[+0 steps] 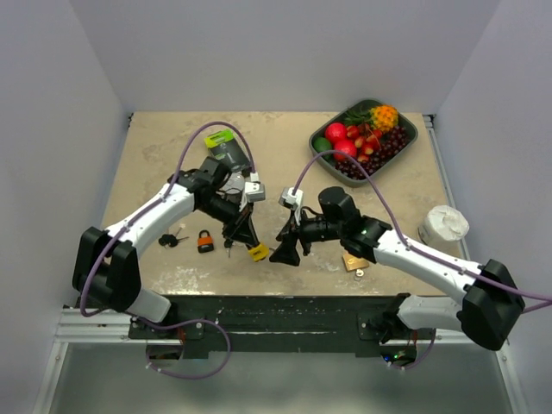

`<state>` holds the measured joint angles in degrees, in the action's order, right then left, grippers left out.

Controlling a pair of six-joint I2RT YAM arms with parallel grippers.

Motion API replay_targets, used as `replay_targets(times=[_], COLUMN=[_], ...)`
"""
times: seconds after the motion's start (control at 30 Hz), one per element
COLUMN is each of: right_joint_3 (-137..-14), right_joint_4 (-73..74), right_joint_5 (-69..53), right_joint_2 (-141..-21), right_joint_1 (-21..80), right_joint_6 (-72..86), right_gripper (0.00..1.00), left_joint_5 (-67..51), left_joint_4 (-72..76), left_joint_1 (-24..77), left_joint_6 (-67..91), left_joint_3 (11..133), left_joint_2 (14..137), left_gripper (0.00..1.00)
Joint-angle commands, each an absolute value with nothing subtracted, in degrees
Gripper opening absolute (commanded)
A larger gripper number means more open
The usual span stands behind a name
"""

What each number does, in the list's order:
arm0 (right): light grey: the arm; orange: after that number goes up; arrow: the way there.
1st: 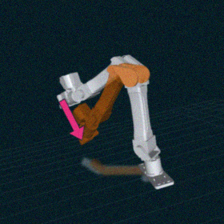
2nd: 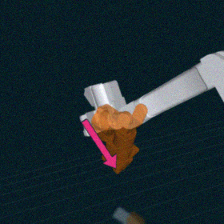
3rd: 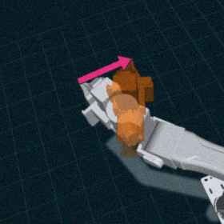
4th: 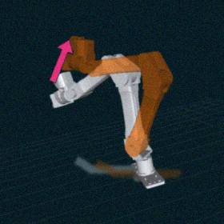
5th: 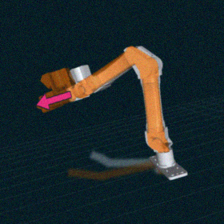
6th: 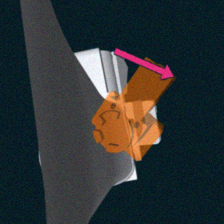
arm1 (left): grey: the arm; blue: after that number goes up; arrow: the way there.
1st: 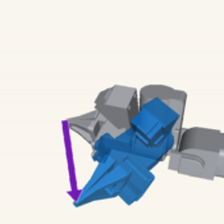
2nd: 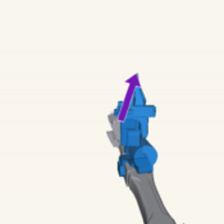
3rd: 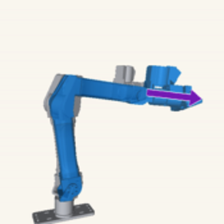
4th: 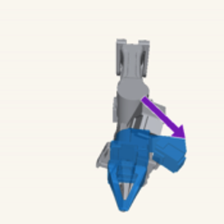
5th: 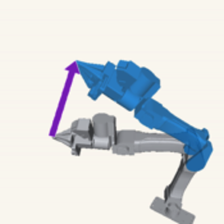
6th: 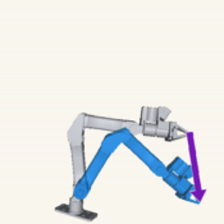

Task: Lock with the key
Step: Place the lock at the center of the board.

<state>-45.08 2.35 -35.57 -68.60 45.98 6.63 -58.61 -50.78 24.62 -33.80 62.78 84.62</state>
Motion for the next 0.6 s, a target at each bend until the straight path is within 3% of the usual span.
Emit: replay_targets(times=[0.0, 0.3, 0.57], right_joint_3=[-46.2, -47.5, -48.9], right_joint_4=[-1.6, 12.1, 17.0], right_joint_5=[-40.7, -41.6, -42.7], right_joint_2=[-68.0, -64.0, -62.5], right_joint_1=[43.5, 30.0, 24.4], right_joint_6=[12.0, 5.1, 1.9], right_gripper=[0.76, 0.77, 0.77], left_joint_5=[-58.4, -53.5, -51.2], left_joint_4=[-58.2, -58.8, -59.6], left_joint_1=[25.1, 26.5, 27.0], left_joint_6=[-44.7, -46.7, -49.7], left_joint_3=[68.6, 71.7, 75.1], left_joint_2=[90.1, 98.9, 105.4], left_gripper=[0.00, 0.00, 0.00])
